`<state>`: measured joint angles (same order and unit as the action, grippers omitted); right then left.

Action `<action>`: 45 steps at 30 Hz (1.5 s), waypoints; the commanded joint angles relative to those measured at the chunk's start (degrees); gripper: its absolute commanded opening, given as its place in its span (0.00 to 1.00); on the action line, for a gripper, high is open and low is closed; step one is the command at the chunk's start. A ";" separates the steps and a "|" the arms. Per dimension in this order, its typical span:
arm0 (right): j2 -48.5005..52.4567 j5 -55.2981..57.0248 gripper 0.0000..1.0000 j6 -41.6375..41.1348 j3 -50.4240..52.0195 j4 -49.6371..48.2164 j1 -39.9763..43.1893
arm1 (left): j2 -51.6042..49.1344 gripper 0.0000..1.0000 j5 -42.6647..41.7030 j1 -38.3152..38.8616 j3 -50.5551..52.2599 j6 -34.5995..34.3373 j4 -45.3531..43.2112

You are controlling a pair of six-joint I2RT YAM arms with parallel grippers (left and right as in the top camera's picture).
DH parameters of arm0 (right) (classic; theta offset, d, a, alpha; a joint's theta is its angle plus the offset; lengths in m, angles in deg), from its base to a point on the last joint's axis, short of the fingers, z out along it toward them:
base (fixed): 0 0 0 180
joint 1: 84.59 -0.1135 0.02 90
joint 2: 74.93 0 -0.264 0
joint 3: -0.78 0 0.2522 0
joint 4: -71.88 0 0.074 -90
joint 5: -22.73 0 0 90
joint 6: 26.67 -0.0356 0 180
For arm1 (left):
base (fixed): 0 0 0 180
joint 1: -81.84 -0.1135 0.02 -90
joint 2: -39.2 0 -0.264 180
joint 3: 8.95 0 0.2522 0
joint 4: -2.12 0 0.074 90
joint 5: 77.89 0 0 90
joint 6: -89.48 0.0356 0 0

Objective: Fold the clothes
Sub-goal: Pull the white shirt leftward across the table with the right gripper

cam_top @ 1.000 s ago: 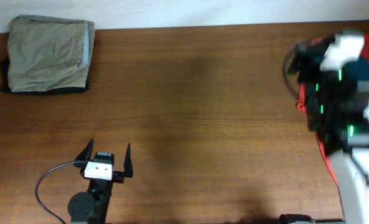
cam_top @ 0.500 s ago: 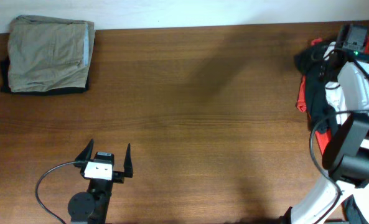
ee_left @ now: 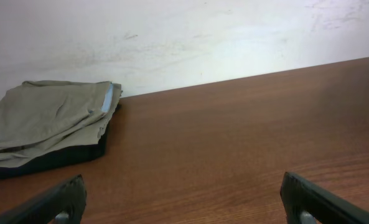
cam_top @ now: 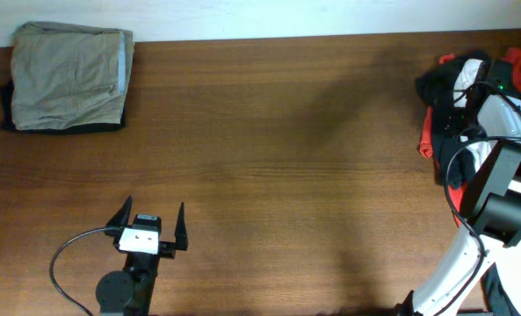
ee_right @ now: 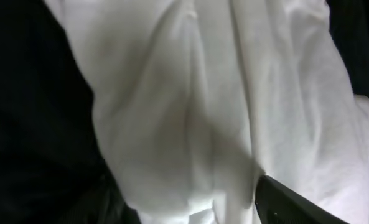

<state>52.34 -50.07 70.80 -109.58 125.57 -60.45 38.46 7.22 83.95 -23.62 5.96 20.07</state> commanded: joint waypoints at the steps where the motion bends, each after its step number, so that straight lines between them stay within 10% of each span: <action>1: 0.61 -0.11 0.77 -0.39 -1.07 0.22 1.14 | 0.28 0.99 0.17 -0.42 0.37 0.92 -0.04; 11: 0.59 -0.31 0.17 -5.01 -1.14 0.59 0.50 | 0.28 0.99 0.17 -0.42 0.37 0.92 -0.04; 19: -1.03 -0.26 0.04 -6.95 -1.53 1.11 0.46 | 0.28 0.99 0.20 -0.42 0.37 0.92 -0.04; 30: -28.00 -7.87 0.04 -11.39 -3.23 1.40 -6.62 | 0.26 0.99 0.20 -0.42 0.37 0.92 -0.04; 40: -24.63 -20.41 0.05 -12.00 -3.21 -12.61 -49.18 | 0.26 0.99 0.20 -0.42 0.37 0.92 -0.04; 45: -16.50 -16.96 0.40 -16.11 -3.23 -20.37 -64.78 | 0.26 0.99 0.20 -0.42 0.37 0.92 -0.04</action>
<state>36.14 -69.75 56.04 -112.16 106.51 -122.45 38.46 7.22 83.95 -23.62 5.96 20.07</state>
